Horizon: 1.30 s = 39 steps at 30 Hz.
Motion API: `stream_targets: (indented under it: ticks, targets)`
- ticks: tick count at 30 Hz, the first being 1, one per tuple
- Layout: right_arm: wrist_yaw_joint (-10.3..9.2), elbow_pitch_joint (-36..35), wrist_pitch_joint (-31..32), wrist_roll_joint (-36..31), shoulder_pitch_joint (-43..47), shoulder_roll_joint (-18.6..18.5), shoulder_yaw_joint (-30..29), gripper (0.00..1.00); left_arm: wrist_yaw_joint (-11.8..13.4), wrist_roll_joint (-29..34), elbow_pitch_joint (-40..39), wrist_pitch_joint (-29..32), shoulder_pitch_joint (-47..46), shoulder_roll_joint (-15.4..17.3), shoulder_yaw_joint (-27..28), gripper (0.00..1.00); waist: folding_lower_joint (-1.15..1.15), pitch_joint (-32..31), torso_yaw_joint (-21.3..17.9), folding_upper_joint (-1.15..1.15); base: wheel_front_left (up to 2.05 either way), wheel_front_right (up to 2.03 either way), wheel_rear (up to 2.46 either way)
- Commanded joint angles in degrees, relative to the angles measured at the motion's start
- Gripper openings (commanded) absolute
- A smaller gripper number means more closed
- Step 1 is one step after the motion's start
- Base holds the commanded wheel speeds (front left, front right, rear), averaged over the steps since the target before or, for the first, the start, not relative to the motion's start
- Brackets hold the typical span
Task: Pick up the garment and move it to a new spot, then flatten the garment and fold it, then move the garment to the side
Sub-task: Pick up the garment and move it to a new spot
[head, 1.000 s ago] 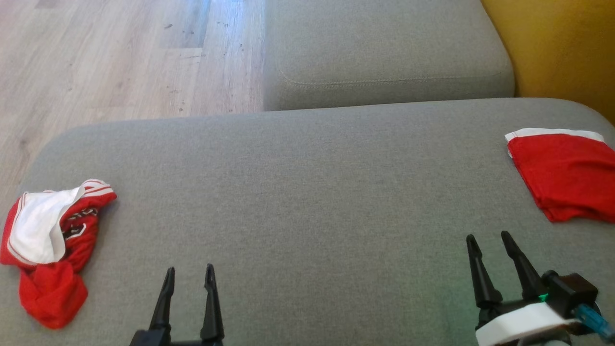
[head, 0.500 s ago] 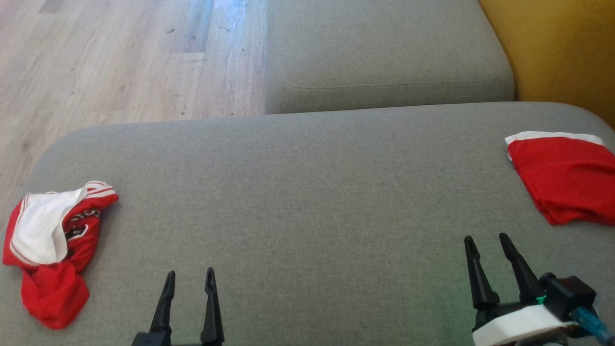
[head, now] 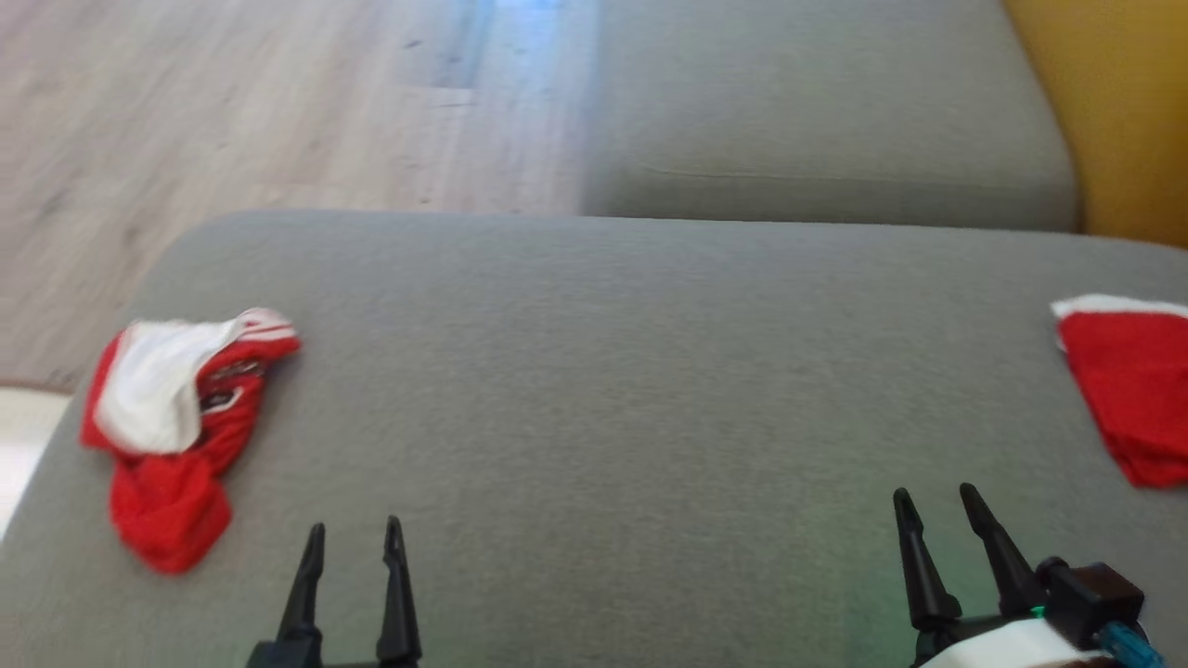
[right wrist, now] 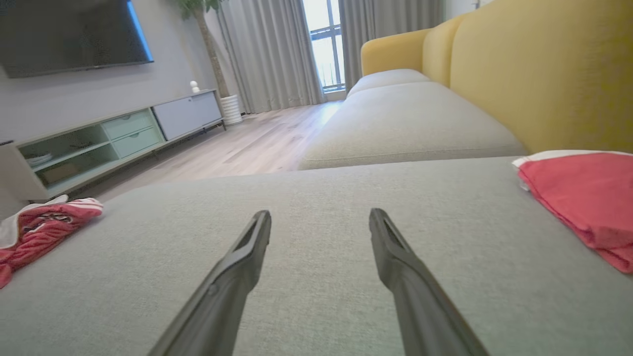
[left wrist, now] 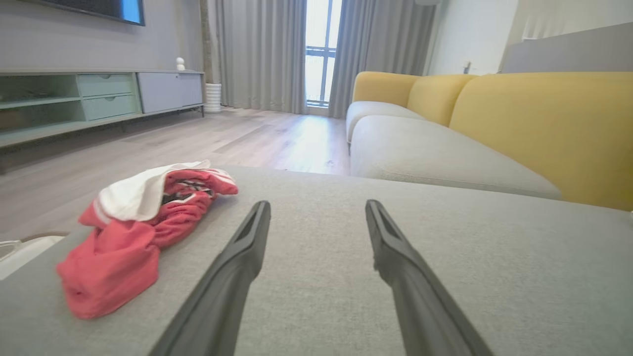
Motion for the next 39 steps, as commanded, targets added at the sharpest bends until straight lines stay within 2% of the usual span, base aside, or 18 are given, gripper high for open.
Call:
stream_targets:
  ticks: [1, 9, 16, 25, 29, 34, 39]
  targets:
    - [-0.04, -1.7, -0.8, -0.1, -2.6, -0.3, 1.4, 1.0, 0.3, 0.9, -1.4, -0.3, -2.2, -0.1, 2.8, 1.0, 0.0, 0.1, 3.6, 0.0, 0.0, 0.0, 0.0]
    - [-0.04, -1.2, -0.8, 0.7, -3.3, 0.9, 1.7, 1.0, -0.3, 1.9, -2.0, -0.3, -1.6, 0.3, 5.5, 1.0, 0.0, 0.3, 12.4, 0.0, 0.0, 0.0, 0.0]
    - [-0.04, -0.9, -0.8, 0.6, -3.2, 1.4, 2.4, 1.0, -0.8, 2.1, -2.6, -0.3, -0.9, 0.7, 8.1, 1.0, 0.0, 0.3, 17.5, 0.0, 0.0, 0.0, 0.0]
    - [-0.04, -0.6, -0.8, 0.5, -3.7, 0.3, 3.5, 1.0, -0.1, 3.8, -4.0, -0.3, -1.3, 1.2, 11.0, 1.0, 0.0, 1.4, 18.3, 0.0, 0.0, 0.0, 0.0]
    - [-0.04, -0.7, -0.8, 0.2, -4.2, -1.2, 3.5, 1.0, -0.6, 4.0, -5.0, -0.3, -4.2, 2.3, 12.6, 1.0, 0.0, 3.3, 18.0, 0.0, 0.0, 0.0, 0.0]
    - [-0.04, -1.8, -0.8, -0.2, -6.3, -4.6, 3.0, 1.0, -1.9, 4.1, -7.0, -0.3, -12.6, 4.5, 14.3, 1.0, 0.0, 9.4, 17.6, 0.0, 0.0, 0.0, 0.0]
    - [-0.04, -3.0, -0.8, -0.6, -9.5, -8.8, 2.8, 1.0, -3.5, 3.8, -3.2, 0.9, -24.8, 8.0, 15.2, 1.0, 0.0, 16.5, 16.9, 0.0, 0.0, 0.0, 0.0]
